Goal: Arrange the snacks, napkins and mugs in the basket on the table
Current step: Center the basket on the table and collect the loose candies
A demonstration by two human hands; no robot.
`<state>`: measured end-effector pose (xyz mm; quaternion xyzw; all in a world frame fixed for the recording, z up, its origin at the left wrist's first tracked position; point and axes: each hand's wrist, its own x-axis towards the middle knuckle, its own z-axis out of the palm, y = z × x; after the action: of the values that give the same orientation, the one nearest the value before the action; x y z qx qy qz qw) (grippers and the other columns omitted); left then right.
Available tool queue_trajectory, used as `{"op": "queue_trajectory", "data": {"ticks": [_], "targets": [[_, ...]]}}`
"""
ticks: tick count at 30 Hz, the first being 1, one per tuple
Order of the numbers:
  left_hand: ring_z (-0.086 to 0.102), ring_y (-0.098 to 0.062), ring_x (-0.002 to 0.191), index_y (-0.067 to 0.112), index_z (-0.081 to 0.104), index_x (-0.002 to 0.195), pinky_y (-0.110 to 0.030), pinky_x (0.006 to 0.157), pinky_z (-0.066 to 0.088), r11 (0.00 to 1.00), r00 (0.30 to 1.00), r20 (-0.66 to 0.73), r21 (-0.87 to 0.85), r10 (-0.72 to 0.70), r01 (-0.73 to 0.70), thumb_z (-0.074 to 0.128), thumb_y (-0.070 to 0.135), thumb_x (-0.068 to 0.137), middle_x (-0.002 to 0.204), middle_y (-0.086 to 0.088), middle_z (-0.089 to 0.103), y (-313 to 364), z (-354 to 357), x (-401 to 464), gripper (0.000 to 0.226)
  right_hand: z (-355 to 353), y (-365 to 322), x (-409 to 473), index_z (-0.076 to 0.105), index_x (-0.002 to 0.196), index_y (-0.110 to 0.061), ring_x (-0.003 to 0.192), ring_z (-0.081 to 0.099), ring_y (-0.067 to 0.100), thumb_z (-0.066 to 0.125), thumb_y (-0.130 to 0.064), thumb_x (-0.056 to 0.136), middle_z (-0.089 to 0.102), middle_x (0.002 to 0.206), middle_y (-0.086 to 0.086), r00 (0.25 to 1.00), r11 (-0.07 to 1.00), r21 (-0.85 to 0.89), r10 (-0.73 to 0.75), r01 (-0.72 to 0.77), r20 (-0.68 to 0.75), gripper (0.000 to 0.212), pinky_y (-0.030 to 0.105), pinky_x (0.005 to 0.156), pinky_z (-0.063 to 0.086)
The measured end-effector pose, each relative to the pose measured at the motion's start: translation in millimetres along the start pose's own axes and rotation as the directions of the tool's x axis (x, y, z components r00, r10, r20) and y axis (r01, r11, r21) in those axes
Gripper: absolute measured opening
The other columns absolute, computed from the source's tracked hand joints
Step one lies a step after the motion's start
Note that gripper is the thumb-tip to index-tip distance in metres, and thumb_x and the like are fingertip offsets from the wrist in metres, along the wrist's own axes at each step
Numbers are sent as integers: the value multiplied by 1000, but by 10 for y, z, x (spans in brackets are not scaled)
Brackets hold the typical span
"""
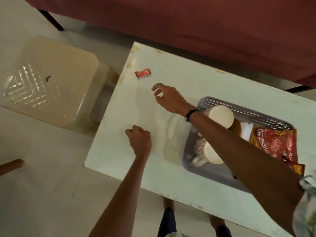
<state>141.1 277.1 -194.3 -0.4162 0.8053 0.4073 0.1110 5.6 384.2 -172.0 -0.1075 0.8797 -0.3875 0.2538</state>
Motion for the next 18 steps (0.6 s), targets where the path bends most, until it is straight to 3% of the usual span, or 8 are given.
{"op": "queue_trajectory", "data": {"ticks": [3, 6, 8, 10, 12, 15, 18], "targets": [[51, -26, 75, 4, 55, 94, -40, 80, 50, 999, 993, 114, 29, 40, -43, 54, 6, 82, 97, -3, 41, -19, -62, 104, 12, 27, -98, 289, 51, 124, -16, 99, 57, 21, 49, -11, 89, 57, 124, 3, 999, 989, -146, -37, 38, 5, 35, 39, 92, 48], [62, -30, 79, 5, 60, 94, -45, 77, 56, 994, 986, 159, -101, 49, -33, 56, 9, 82, 97, -5, 45, -92, -122, 164, 14, 58, -179, 596, 44, 132, -15, 117, 50, 24, 47, -4, 88, 47, 135, 5, 995, 939, -333, -96, 78, -37, 46, 38, 90, 47], [62, -24, 72, 3, 62, 89, -26, 65, 59, 975, 987, 158, -217, -8, 42, 51, 8, 85, 98, -12, 49, -108, -171, 172, 12, 99, -215, 765, 40, 135, -14, 124, 44, 26, 45, 3, 85, 43, 139, 6, 991, 890, -448, -125, 88, -53, 53, 41, 91, 49], [57, -21, 72, 3, 60, 88, -7, 51, 50, 946, 987, 153, -307, -55, 100, 46, 6, 88, 91, -15, 54, -103, -224, 168, 13, 161, -232, 880, 37, 139, -13, 130, 39, 26, 44, 8, 83, 39, 145, 7, 988, 841, -533, -141, 90, -55, 60, 40, 93, 49], [53, -19, 69, 3, 58, 92, -4, 46, 44, 931, 986, 154, -346, -67, 117, 42, 6, 90, 81, -7, 57, -94, -266, 170, 16, 240, -222, 920, 35, 140, -13, 134, 34, 27, 43, 9, 83, 36, 147, 8, 987, 812, -576, -148, 90, -55, 61, 38, 95, 48], [51, -14, 64, 8, 58, 96, -16, 53, 44, 940, 985, 167, -329, -32, 86, 40, 8, 89, 82, 1, 63, -91, -296, 193, 19, 416, -133, 799, 46, 129, -10, 125, 41, 29, 39, 4, 89, 44, 137, 12, 981, 800, -594, -173, 86, -91, 43, 39, 87, 51], [51, -11, 62, 13, 55, 95, -16, 51, 42, 937, 981, 188, -334, -42, 104, 40, 9, 89, 81, 5, 64, -50, -282, 196, 17, 613, -23, 505, 59, 107, -1, 95, 57, 35, 54, 9, 82, 58, 109, 19, 944, 773, -627, -274, 101, -185, 27, 42, 65, 56]]}}
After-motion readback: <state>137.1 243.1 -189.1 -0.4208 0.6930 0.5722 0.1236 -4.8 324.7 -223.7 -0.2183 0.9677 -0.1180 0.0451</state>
